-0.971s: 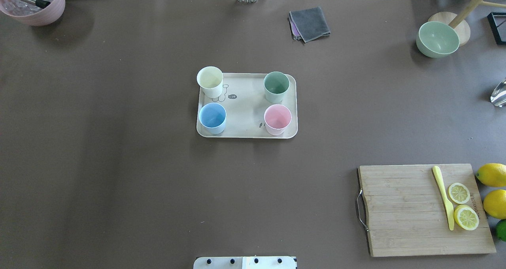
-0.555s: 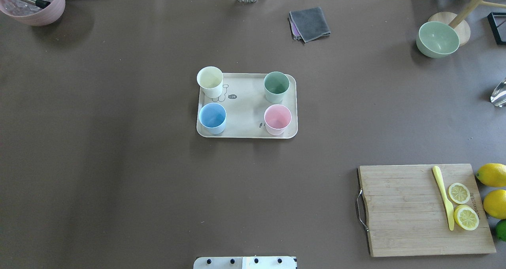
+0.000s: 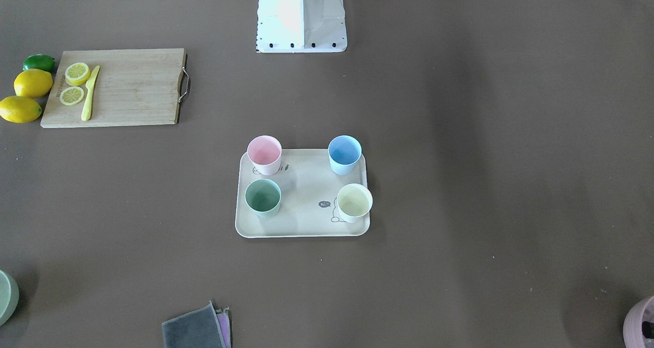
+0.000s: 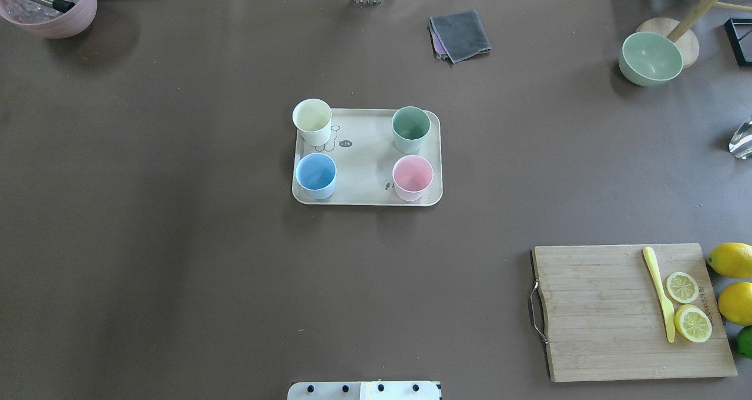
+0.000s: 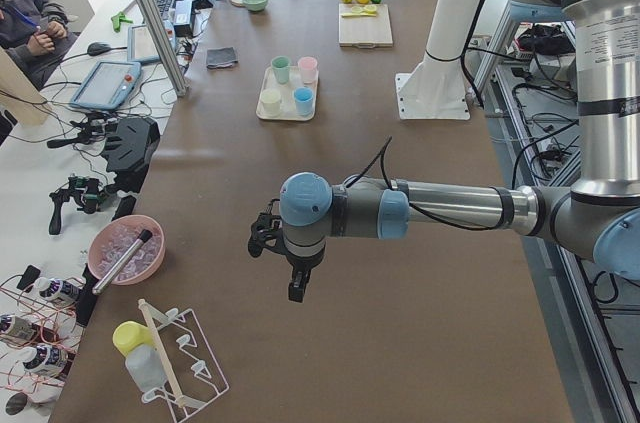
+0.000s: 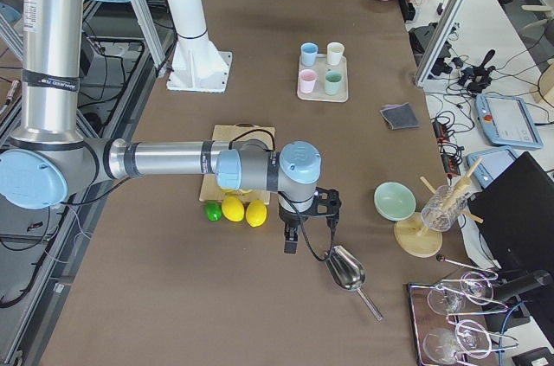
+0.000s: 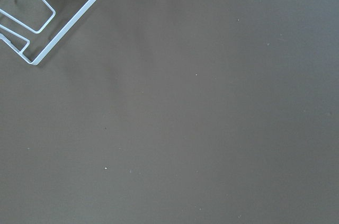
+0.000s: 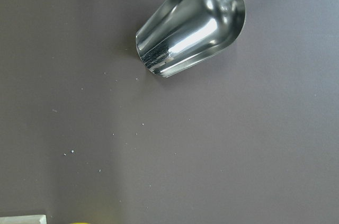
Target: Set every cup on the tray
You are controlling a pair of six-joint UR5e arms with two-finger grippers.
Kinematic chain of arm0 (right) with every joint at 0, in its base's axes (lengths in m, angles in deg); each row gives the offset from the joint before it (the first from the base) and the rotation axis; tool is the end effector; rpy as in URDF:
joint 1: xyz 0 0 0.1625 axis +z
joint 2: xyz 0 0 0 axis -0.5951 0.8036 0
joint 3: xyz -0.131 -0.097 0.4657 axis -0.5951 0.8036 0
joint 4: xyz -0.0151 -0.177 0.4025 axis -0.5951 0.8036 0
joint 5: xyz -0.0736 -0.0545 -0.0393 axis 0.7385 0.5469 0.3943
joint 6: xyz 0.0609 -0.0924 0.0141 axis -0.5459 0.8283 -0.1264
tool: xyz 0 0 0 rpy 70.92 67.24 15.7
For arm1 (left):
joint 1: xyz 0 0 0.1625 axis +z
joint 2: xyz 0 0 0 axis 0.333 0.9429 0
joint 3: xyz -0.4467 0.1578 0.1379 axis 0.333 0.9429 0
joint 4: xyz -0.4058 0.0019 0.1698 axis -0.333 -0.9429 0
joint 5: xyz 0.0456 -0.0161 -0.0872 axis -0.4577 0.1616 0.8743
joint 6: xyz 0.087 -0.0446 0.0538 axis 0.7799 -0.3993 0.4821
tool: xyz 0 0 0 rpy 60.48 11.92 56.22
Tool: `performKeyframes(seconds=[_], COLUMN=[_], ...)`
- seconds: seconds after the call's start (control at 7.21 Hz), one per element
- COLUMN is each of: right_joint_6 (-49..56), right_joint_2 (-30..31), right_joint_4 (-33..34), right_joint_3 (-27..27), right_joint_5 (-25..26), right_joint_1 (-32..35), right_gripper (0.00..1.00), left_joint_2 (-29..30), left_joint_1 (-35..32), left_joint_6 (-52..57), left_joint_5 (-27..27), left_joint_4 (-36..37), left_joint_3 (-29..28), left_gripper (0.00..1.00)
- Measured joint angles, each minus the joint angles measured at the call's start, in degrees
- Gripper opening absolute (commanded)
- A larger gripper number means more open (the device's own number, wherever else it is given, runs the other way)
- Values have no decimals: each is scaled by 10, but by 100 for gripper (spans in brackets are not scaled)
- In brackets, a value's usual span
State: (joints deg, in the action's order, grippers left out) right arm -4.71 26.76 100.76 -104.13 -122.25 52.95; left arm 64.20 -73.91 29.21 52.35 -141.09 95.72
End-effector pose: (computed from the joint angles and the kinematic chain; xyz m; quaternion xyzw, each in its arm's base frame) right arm 0.0571 -0.4543 0.7106 -0.0117 -0.3431 0.0201 0.9390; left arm -0.0792 -0.4347 0.6957 0.0671 0.3823 0.0750 0.9185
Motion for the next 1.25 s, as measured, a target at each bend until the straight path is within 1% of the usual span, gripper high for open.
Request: performKeyframes(seconds=[0.42, 1.25], right_joint_6=[0, 1], right_joint_2=[0, 1], right_joint_4=[0, 0], right_joint_3=[-1, -1], right_joint_5=[-1, -21], right_joint_1=[0, 0], right_gripper=[100, 100], left_joint_2=[0, -1], left_joint_1=[0, -1], left_joint_6=[0, 0], left_joint_5=[0, -1], left_joint_4=[0, 0], left_joint_3=[6, 16], left_gripper=[98, 98])
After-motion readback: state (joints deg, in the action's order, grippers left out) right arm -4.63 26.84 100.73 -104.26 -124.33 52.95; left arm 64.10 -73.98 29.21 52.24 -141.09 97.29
